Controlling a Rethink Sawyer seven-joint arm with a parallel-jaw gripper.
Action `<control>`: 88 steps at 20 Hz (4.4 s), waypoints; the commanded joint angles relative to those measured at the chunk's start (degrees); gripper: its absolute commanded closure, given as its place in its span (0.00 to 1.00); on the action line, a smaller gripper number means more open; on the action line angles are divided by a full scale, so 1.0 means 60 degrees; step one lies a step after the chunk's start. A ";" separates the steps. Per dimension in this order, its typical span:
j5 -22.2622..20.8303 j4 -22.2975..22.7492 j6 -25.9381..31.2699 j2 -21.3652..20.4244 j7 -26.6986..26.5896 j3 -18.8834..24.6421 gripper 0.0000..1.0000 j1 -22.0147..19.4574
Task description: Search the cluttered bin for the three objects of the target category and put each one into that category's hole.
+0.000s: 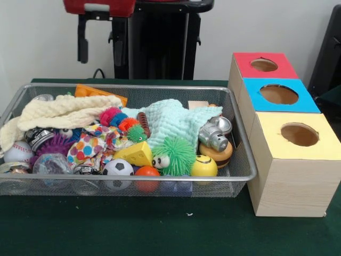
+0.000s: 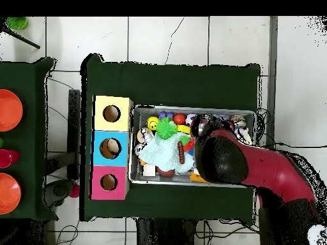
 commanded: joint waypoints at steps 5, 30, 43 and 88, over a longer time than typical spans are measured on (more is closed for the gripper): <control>-0.1994 -0.2173 0.2389 0.1464 -0.3925 0.1931 0.00 -0.1017; -0.4605 -0.2481 0.0741 0.3811 -0.2298 0.2281 0.00 -0.1335; -0.4663 -0.2468 0.1062 0.3557 -0.2259 0.2484 0.00 -0.1534; -0.7036 -0.3426 0.0074 0.3858 -0.1958 0.2413 0.00 -0.1520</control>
